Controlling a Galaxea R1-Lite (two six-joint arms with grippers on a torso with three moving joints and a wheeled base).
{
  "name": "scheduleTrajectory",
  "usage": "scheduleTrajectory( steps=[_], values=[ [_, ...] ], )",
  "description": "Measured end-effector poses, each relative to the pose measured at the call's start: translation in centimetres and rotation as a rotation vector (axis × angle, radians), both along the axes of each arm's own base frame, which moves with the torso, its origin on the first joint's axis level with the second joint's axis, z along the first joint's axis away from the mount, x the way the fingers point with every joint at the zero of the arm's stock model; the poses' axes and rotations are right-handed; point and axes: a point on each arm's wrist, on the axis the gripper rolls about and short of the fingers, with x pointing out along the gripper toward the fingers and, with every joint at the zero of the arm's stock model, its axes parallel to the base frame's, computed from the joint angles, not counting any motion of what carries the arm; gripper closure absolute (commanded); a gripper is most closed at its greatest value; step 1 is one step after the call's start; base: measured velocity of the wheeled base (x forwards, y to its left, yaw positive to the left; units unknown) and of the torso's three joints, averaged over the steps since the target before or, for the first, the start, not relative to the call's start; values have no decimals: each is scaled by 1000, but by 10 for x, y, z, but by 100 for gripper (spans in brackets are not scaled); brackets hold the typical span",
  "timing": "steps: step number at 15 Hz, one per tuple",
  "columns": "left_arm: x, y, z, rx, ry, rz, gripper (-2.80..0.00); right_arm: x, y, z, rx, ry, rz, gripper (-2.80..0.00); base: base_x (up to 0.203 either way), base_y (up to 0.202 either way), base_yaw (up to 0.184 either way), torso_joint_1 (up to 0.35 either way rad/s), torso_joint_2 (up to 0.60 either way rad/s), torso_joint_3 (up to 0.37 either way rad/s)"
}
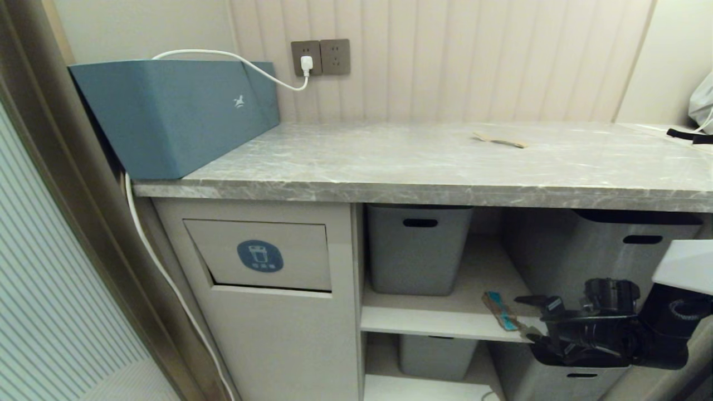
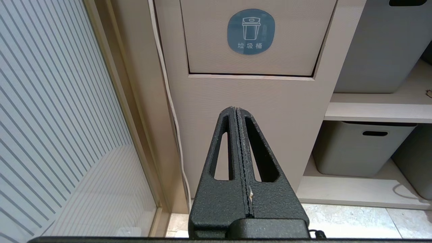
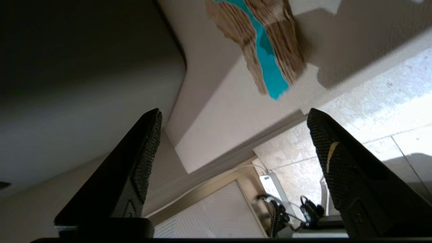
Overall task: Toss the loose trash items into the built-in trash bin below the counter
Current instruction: Pick up the garbage
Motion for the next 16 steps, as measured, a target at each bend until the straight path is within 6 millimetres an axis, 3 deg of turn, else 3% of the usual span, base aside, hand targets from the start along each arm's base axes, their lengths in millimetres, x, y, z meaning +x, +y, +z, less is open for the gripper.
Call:
scheduleTrajectory(
  steps=[16],
  values=[
    [0, 0, 0, 0, 0, 0, 0, 19, -2, -15, -22, 4, -7, -280, 0, 0, 0, 0, 0, 0]
  ],
)
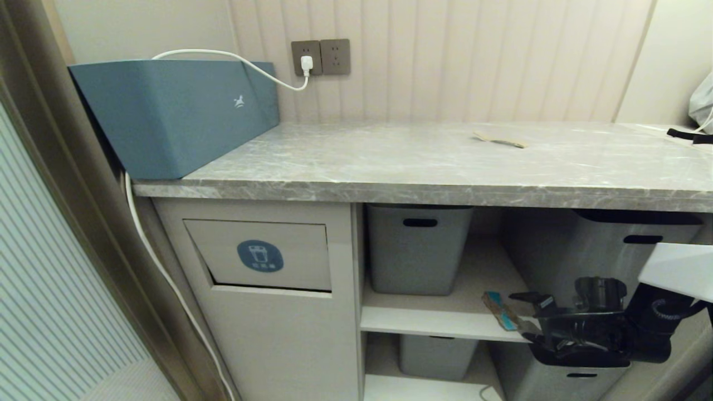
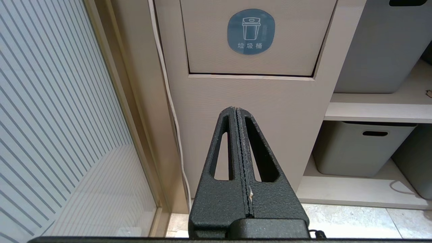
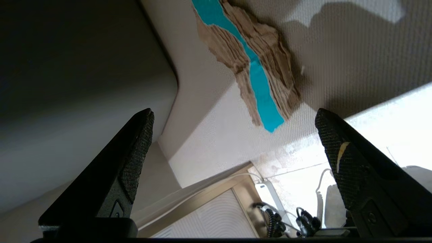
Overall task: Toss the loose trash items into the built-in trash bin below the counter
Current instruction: Pick up the garbage
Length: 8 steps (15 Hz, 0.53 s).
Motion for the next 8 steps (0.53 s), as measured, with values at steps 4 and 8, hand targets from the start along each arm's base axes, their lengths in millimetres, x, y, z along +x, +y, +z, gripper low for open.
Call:
scheduleTrajectory(
  steps=[4, 8],
  values=[
    [0, 0, 0, 0, 0, 0, 0, 5, 1, -1, -1, -6, 7, -280, 0, 0, 0, 0, 0, 0],
    [0, 0, 0, 0, 0, 0, 0, 8, 1, -3, -1, -11, 17, -280, 0, 0, 0, 0, 0, 0]
  ],
)
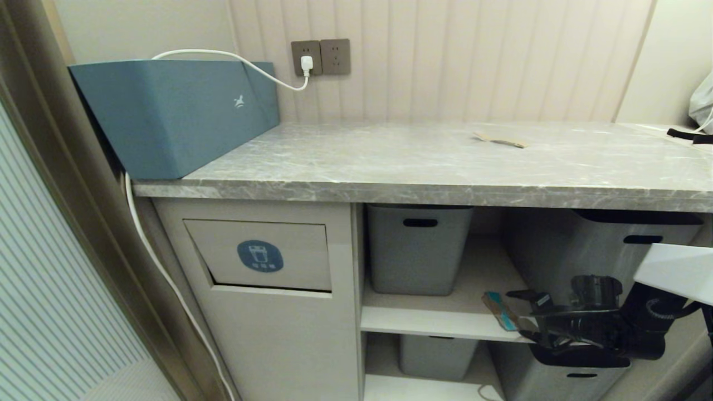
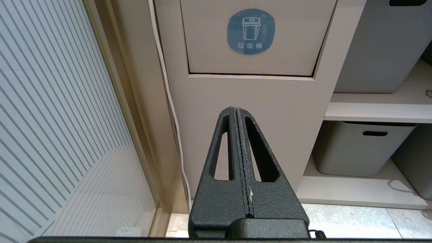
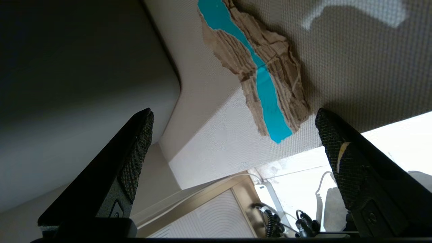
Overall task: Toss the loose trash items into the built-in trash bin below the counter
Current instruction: Pick up the garbage
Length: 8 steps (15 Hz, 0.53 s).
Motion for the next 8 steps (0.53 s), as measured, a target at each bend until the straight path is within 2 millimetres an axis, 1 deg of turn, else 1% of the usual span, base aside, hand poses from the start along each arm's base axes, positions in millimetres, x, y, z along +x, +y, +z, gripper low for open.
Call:
scheduleTrajectory(
  steps=[8],
  values=[
    [0, 0, 0, 0, 0, 0, 0, 7, -1, 0, 34, -20, 40, -280, 0, 0, 0, 0, 0, 0]
  ],
)
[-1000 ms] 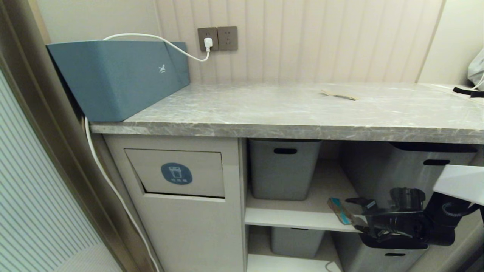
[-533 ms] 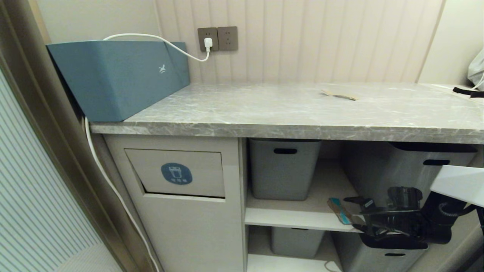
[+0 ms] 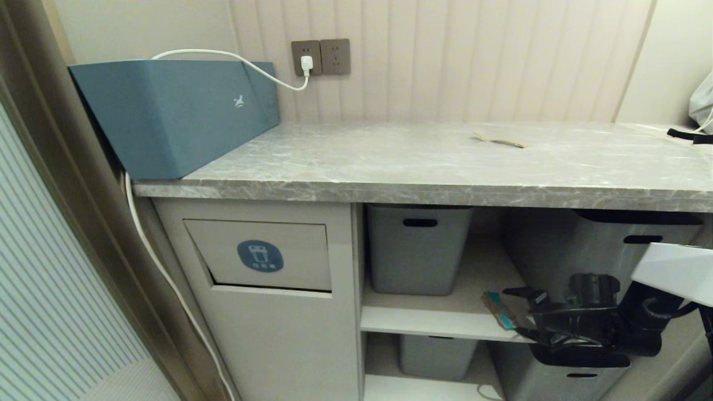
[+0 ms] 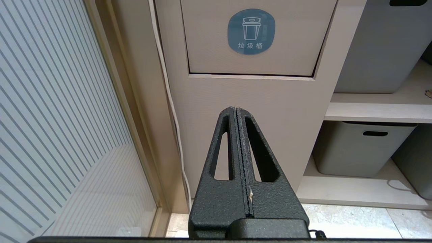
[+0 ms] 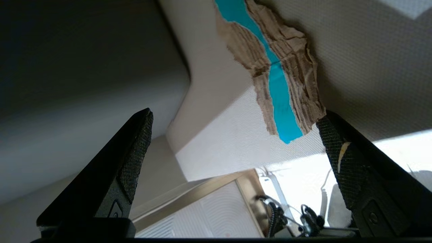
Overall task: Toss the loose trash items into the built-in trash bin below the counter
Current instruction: Pick up the garbage
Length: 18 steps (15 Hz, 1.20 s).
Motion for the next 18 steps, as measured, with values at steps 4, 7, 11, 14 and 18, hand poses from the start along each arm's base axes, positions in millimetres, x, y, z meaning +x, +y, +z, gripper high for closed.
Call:
scheduleTrajectory(
  steps=[4, 7, 11, 14, 18],
  values=[
    [0, 0, 0, 0, 0, 0, 0, 10, -2, 2, -6, -11, 0, -280, 0, 0, 0, 0, 0, 0],
    [0, 0, 0, 0, 0, 0, 0, 12, -2, 0, -7, -13, 0, -280, 0, 0, 0, 0, 0, 0],
    [0, 0, 0, 0, 0, 0, 0, 14, -3, -5, -6, -10, 1, -280, 0, 0, 0, 0, 0, 0],
    [0, 0, 0, 0, 0, 0, 0, 16, -3, -9, -4, -11, 2, -280, 0, 0, 0, 0, 0, 0],
    [0, 0, 0, 0, 0, 0, 0, 18, -3, -13, 1, -10, 0, -280, 0, 0, 0, 0, 0, 0]
  ],
)
